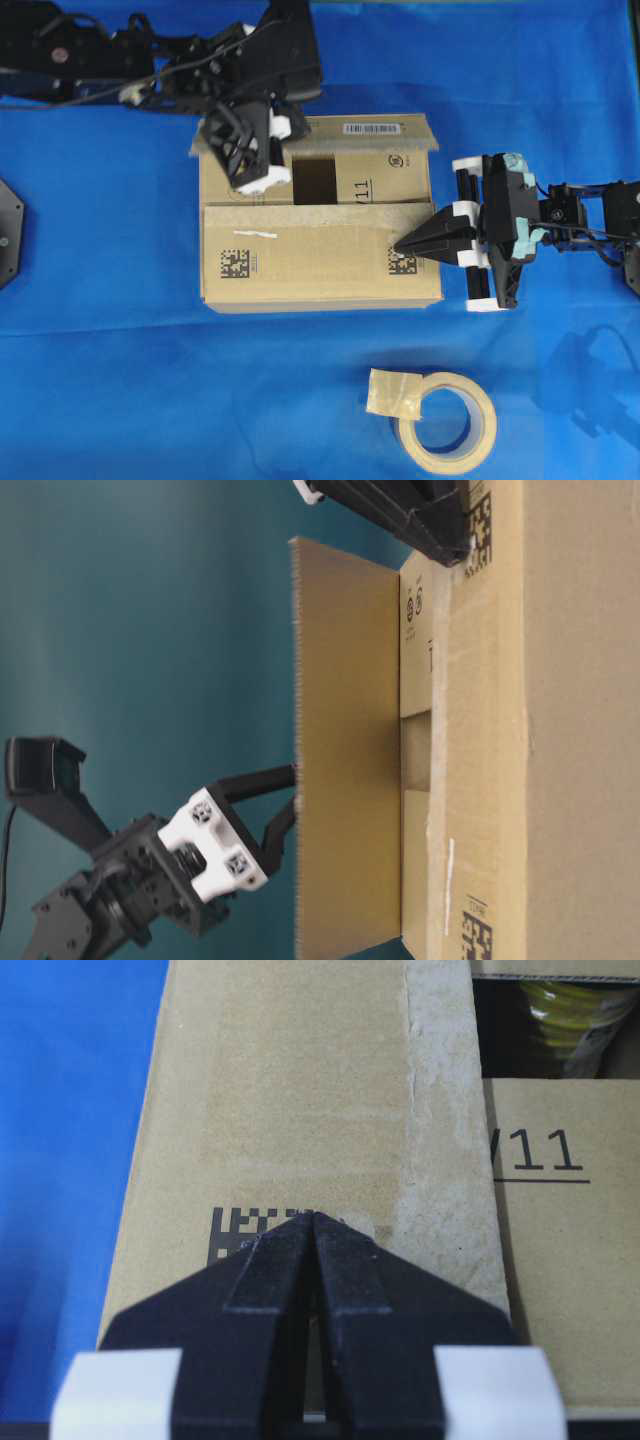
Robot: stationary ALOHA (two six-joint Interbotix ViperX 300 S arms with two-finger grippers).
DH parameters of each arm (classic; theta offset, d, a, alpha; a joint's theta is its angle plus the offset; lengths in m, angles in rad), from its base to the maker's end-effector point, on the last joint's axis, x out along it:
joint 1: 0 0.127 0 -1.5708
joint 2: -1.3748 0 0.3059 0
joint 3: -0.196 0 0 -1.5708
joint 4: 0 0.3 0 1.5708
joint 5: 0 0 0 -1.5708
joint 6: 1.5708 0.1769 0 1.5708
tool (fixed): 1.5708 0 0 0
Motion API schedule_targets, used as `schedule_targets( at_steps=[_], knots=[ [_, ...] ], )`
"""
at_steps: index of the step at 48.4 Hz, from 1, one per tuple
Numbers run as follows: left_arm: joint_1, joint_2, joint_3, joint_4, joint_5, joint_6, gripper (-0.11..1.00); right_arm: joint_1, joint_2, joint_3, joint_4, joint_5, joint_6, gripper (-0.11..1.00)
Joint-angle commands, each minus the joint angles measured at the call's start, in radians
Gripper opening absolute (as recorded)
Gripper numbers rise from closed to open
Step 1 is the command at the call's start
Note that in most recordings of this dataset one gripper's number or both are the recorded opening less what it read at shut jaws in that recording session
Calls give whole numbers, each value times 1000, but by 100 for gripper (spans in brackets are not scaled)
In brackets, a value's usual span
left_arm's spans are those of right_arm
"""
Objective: Close the cardboard box.
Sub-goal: 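Fold the back flap forward over the box with the left gripper, then press the closed top flaps down with both grippers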
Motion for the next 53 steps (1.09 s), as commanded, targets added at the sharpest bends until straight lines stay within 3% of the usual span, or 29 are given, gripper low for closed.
schedule_targets(
  at_steps=[1, 30, 53],
  knots=[
    [-31, -49, 21, -2, -44, -17, 0, -8, -18, -9, -3, -9, 0, 0],
    [-126, -87, 322, -2, -414, -146, 0, -29, -29, -12, -2, -26, -2, 0],
    [-137, -123, 385, -2, -500, -146, 0, -132, -26, -11, 0, -63, -2, 0]
  ],
)
